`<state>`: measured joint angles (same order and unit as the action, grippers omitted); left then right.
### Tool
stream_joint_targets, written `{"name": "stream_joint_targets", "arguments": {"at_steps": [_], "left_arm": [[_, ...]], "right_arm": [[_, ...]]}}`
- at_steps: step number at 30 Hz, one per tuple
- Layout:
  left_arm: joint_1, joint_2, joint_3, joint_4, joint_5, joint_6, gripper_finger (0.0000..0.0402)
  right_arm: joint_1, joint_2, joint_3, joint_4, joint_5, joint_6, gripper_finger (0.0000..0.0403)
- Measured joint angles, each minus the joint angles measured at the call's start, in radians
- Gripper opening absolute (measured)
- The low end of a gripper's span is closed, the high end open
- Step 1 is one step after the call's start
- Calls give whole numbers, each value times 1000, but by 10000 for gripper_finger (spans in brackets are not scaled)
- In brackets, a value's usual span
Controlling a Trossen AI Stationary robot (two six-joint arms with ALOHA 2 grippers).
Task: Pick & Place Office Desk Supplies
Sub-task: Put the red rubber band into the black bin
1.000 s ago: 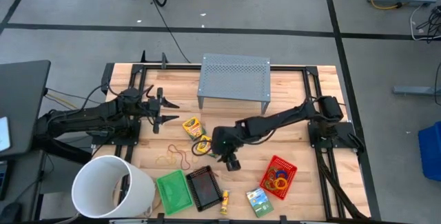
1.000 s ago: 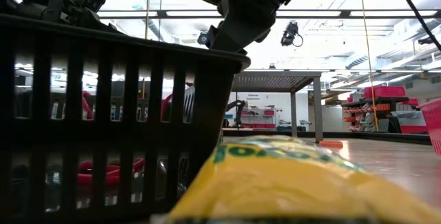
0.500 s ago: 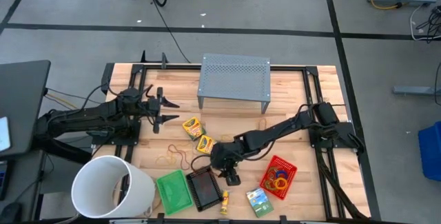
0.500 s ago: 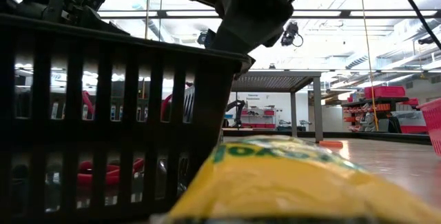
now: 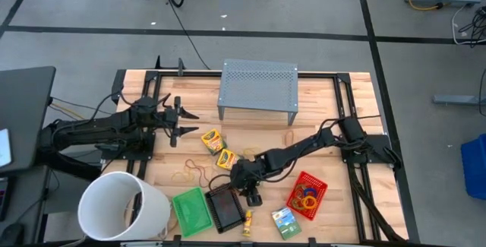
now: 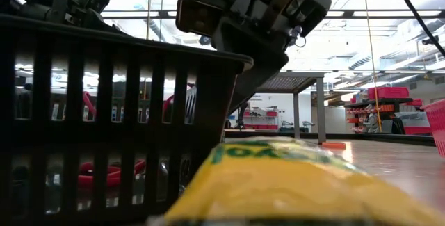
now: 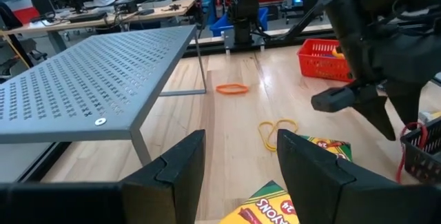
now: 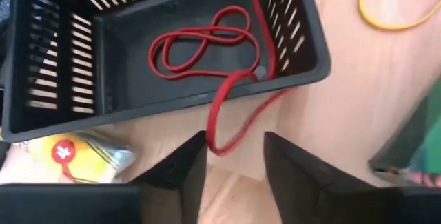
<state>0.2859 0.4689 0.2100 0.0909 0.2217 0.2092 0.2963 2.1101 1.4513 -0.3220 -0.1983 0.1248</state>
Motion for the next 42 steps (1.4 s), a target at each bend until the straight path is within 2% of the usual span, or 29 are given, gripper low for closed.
{"name": "stream_joint_targets", "arguments": {"at_steps": [4,6,11,13,21,26,39,42], "left_arm": [[0,7,0,2,-4,0,185],[0,7,0,4,-4,0,185],[0,8,0,3,-4,0,185],[0,8,0,3,-4,0,185],[0,9,0,11,-4,-2,185],[0,9,0,10,-4,-1,185],[0,9,0,8,-9,0,185],[0,9,0,8,-21,1,185]], "right_arm": [[4,-2,0,-4,4,-42,38],[12,-2,0,-9,13,-61,14],[27,-13,2,-32,67,-80,6],[33,-25,20,-96,110,-89,4],[55,-45,196,-311,309,-172,2],[52,-46,276,-354,410,-254,1],[85,-45,398,-356,439,-383,0],[107,-45,442,-355,491,-407,0]]}}
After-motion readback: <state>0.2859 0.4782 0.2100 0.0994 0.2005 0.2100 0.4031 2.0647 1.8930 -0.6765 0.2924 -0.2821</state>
